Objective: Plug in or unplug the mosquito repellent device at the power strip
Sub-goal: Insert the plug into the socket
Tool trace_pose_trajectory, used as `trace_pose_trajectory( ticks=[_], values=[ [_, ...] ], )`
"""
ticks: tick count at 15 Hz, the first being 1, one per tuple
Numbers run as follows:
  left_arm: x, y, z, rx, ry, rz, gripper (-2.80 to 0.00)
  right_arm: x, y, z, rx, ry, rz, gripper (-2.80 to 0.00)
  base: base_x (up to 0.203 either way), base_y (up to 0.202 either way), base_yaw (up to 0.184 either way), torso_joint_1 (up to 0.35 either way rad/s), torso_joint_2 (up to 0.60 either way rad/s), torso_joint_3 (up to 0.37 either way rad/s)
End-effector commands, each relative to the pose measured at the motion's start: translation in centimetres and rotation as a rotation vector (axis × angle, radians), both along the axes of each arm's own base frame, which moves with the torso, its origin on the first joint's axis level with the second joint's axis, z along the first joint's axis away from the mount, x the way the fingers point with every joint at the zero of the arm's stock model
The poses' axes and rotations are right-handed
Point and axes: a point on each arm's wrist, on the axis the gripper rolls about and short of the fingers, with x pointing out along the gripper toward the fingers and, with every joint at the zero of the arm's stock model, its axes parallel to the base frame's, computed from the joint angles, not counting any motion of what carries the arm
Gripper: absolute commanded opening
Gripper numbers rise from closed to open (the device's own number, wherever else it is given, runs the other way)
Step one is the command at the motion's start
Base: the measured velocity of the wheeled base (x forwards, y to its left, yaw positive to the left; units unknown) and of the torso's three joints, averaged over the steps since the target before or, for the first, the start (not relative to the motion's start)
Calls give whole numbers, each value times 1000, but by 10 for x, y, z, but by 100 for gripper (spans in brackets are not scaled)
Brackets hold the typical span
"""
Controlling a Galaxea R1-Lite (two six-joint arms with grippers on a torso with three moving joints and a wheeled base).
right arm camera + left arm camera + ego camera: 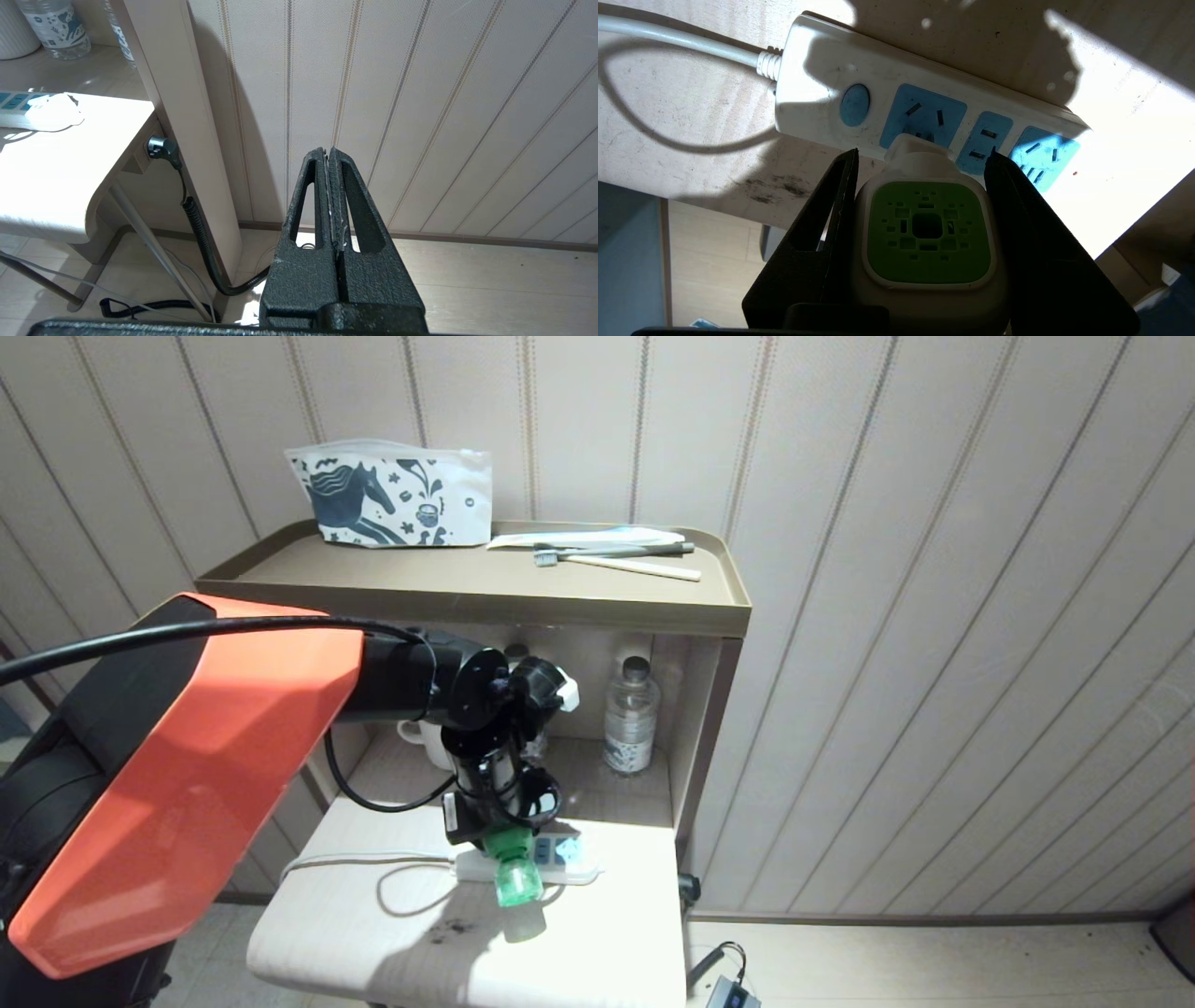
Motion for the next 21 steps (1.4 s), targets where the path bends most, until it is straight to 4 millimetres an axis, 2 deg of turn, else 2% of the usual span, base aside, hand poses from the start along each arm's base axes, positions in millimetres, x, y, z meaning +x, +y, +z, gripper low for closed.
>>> trace_pose_trajectory(
  ticks=[1, 8, 13, 21],
  values=[
    [1, 0, -4, 8, 11, 7, -280, 0, 0, 0, 0, 0, 1, -280, 0, 0, 0, 0, 0, 0],
    [6, -2, -19, 26, 33, 1, -280, 0, 0, 0, 0, 0, 0, -280, 0, 0, 0, 0, 0, 0],
    [14, -2, -18, 13, 16, 4, -280, 0, 0, 0, 1, 0, 1, -280, 0, 0, 0, 0, 0, 0],
    [9, 1, -28, 40, 52, 6, -280, 0, 0, 0, 1, 0, -1, -280, 0, 0, 0, 0, 0, 0]
  ],
)
